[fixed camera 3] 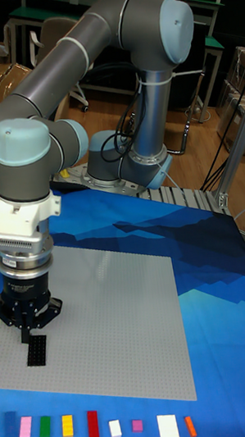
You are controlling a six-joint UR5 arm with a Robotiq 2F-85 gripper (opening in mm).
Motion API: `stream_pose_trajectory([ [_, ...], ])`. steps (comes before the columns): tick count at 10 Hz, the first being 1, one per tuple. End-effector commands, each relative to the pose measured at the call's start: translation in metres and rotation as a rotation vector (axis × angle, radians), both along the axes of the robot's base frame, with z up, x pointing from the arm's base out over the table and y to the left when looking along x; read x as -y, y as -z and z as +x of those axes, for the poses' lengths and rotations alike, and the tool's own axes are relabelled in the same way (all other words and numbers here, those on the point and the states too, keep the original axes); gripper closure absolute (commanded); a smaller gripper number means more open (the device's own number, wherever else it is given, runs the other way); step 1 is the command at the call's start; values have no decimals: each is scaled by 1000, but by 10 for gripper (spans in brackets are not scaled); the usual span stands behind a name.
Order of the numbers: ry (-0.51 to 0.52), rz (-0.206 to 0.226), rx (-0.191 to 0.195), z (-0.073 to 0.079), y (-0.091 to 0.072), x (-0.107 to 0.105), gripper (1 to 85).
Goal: Stack small Lego blocks one on top of the other
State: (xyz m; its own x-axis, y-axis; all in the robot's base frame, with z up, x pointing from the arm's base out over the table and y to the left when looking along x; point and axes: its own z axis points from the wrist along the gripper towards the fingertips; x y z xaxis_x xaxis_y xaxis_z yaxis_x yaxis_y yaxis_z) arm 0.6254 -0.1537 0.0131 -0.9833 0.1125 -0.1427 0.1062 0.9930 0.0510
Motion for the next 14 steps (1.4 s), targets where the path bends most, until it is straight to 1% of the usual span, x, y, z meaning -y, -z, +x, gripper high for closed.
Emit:
stream_pose_trajectory([
  [1, 40, 6, 8, -8, -1, 4, 847],
  [2, 46, -4, 7, -8, -1, 6, 847],
  [4, 48, 4, 6, -8, 0, 4, 847],
  [5, 53, -1, 19, -5, 2, 6, 847],
  [6, 56, 6, 34, -1, 3, 4, 847],
  [8, 64, 13, 39, 0, 4, 3, 847],
  [11, 70, 8, 49, 2, 4, 4, 847],
  [14, 73, 12, 59, 5, 3, 3, 847],
])
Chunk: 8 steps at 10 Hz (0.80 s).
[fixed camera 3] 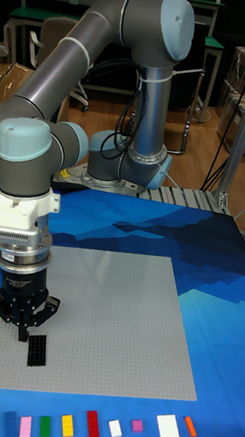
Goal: Stack small Lego blocks one on top of the other
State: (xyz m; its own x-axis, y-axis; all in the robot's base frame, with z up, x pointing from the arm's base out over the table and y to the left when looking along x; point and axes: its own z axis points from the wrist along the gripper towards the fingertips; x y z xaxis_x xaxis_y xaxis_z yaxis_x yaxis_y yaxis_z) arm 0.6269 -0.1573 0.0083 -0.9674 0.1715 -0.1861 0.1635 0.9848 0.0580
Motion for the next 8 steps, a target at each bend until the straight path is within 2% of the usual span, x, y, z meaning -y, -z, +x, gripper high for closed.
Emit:
stream_pose_trajectory([
  [1, 11, 9, 20, 5, -1, -1, 847],
  [5, 7, -1, 29, 6, 0, 1, 847],
  [8, 3, -3, 3, -1, 2, 1, 847],
])
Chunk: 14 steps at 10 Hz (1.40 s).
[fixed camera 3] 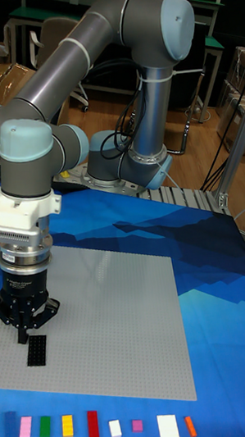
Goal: Stack small Lego blocks one on top of the other
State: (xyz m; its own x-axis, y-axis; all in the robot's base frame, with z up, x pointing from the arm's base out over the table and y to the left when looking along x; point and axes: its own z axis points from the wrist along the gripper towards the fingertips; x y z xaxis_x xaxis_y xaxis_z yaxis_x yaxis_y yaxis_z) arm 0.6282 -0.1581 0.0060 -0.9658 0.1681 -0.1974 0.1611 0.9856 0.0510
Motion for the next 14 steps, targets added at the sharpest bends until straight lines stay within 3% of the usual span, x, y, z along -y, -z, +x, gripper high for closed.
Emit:
stream_pose_trajectory([
  [1, 5, 6, -9, -3, 0, 0, 847],
  [14, 19, -2, -1, -2, -1, -4, 847],
])
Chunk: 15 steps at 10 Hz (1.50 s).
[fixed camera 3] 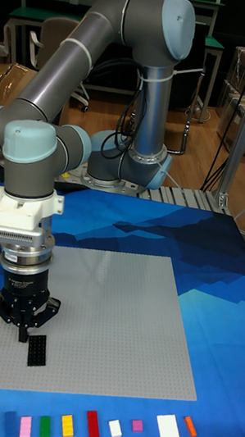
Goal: Stack small Lego blocks one on top of the other
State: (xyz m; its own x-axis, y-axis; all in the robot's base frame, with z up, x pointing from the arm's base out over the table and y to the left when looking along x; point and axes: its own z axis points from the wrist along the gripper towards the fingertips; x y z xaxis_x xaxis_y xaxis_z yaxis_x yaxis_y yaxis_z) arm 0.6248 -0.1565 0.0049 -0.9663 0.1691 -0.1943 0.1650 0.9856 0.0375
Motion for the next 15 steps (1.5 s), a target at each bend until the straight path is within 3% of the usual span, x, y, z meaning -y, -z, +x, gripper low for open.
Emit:
stream_pose_trajectory([
  [1, 18, 11, 3, 2, -2, -4, 847],
  [15, 8, 8, 12, 5, -2, -5, 847],
])
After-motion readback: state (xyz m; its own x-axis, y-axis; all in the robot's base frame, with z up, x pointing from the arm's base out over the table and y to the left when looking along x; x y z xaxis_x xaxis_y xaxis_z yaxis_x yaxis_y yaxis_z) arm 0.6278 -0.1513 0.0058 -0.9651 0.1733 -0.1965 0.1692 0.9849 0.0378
